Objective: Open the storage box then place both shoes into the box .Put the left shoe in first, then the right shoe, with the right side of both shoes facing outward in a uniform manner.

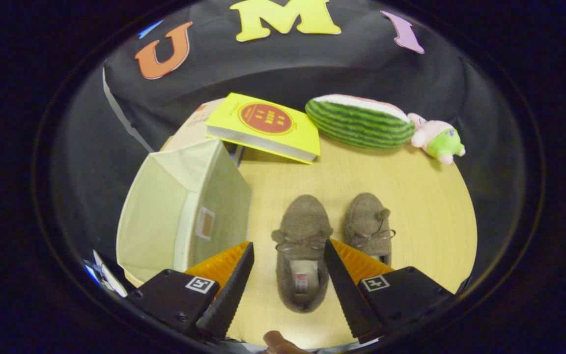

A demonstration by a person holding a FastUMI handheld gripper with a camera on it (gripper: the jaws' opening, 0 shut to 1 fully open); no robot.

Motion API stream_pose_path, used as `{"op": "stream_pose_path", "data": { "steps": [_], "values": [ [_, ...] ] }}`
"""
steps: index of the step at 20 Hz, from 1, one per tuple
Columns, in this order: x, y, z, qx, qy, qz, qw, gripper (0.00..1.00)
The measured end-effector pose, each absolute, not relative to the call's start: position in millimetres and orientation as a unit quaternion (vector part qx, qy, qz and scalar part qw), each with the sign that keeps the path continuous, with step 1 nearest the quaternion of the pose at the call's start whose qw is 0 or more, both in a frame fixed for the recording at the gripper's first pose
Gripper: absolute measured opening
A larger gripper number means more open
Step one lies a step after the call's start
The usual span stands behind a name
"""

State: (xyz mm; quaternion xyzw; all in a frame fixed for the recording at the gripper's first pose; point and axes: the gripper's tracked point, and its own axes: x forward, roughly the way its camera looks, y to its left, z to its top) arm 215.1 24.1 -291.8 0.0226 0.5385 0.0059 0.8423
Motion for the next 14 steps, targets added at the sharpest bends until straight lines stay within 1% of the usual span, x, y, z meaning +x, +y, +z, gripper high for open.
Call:
{"op": "stream_pose_path", "data": {
  "steps": [2, 4, 7, 9, 11, 12, 13, 14],
  "values": [
    [204.8, -2.0, -316.3, 0.002, 0.569, -0.022, 0.822, 0.92],
    [193.8, -9.7, -334.0, 0.006, 0.595, -0.02, 0.804, 0.91],
    [193.4, -13.1, -346.1, 0.01, 0.607, -0.016, 0.795, 0.88],
    [194.7, -15.9, -353.0, -0.005, 0.618, -0.012, 0.786, 0.76],
    [195.4, -20.3, -349.7, -0.018, 0.62, -0.025, 0.784, 0.53],
    [196.5, -16.1, -347.7, -0.015, 0.619, -0.021, 0.785, 0.49],
    [193.7, -10.7, -350.1, -0.011, 0.625, -0.015, 0.78, 0.48],
    [188.5, -6.2, -351.2, -0.007, 0.634, -0.016, 0.773, 0.4]
  ]
}}
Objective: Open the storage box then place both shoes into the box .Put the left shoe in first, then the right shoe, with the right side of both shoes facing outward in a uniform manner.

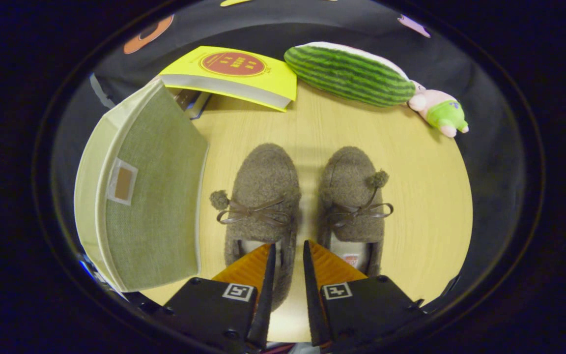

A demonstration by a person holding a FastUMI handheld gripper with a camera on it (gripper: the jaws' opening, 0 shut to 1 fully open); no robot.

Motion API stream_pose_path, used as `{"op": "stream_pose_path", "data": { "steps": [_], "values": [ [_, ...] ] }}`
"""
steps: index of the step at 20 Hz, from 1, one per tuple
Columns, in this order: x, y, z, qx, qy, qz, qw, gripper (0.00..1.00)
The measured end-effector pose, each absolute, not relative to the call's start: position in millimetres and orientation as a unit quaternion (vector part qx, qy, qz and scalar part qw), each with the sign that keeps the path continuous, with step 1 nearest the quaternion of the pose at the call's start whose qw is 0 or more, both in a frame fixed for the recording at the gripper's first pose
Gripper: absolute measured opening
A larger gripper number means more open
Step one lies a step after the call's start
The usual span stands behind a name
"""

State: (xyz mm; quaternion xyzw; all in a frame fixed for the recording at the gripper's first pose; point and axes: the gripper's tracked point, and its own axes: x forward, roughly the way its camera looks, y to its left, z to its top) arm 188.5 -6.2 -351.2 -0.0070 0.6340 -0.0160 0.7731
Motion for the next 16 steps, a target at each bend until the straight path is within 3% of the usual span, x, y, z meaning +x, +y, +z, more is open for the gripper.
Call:
{"op": "stream_pose_path", "data": {
  "steps": [2, 7, 10, 16],
  "values": [
    [189.6, -1.9, -357.4, -0.012, 0.638, -0.016, 0.77, 0.27],
    [201.7, -9.3, -390.1, -0.003, 0.641, -0.03, 0.767, 0.22],
    [204.3, -8.6, -386.2, 0.01, 0.631, -0.019, 0.775, 0.06],
    [193.0, 7.3, -335.7, 0.042, 0.635, -0.012, 0.771, 0.06]
  ]
}}
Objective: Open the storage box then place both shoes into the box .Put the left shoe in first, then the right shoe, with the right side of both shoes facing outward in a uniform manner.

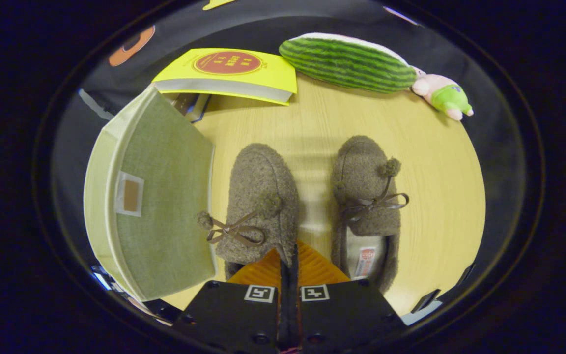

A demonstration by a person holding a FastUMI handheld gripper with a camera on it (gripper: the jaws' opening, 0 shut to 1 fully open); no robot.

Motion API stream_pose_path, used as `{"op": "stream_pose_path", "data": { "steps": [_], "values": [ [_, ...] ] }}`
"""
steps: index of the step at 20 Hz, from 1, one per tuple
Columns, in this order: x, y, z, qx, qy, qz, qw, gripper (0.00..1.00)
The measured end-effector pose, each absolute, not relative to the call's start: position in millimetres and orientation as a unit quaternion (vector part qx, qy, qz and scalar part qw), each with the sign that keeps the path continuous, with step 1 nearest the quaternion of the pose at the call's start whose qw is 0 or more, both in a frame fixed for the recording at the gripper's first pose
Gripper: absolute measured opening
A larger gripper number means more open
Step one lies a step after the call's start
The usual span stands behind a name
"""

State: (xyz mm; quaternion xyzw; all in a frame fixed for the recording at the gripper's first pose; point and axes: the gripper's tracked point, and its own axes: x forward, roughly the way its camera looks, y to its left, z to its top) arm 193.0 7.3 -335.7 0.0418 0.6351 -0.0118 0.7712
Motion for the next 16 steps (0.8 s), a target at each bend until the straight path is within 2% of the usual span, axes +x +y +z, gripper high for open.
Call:
{"op": "stream_pose_path", "data": {
  "steps": [9, 16],
  "values": [
    [198.1, 36.5, -226.6, 0.019, 0.589, -0.001, 0.808, 0.06],
    [203.4, 113.4, -187.6, 0.051, 0.57, 0.033, 0.819, 0.06]
  ]
}}
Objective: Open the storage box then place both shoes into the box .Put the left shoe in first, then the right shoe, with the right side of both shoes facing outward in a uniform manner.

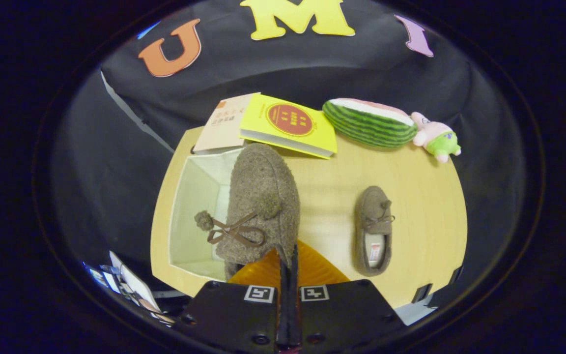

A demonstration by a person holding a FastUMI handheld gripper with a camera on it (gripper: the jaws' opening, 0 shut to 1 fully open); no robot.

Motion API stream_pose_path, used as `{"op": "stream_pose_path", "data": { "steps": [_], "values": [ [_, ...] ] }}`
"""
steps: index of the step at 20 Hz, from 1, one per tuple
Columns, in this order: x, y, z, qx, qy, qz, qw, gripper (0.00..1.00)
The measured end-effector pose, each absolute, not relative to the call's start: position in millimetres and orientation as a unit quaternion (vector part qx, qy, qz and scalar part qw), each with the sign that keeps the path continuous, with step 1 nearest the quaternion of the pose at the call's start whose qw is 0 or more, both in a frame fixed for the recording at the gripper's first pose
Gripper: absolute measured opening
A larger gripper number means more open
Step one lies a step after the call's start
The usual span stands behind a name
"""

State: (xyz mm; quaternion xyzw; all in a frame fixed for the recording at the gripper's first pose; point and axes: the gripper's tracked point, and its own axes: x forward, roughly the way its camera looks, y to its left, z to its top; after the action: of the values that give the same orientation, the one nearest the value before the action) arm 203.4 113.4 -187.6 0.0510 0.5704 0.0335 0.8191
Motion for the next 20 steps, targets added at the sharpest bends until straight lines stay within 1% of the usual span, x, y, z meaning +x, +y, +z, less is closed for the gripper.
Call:
{"op": "stream_pose_path", "data": {
  "steps": [4, 8, 12, 17, 20],
  "values": [
    [216.2, 180.4, -197.4, 0.11, 0.551, 0.055, 0.825, 0.06],
    [237.5, 219.7, -228.4, 0.14, 0.531, 0.043, 0.834, 0.06],
    [253.2, 240.7, -256.1, 0.131, 0.516, 0.044, 0.845, 0.06],
    [247.5, 257.0, -289.6, 0.16, 0.532, 0.039, 0.831, 0.06],
    [248.5, 257.4, -296.4, 0.154, 0.529, 0.041, 0.833, 0.06]
  ]
}}
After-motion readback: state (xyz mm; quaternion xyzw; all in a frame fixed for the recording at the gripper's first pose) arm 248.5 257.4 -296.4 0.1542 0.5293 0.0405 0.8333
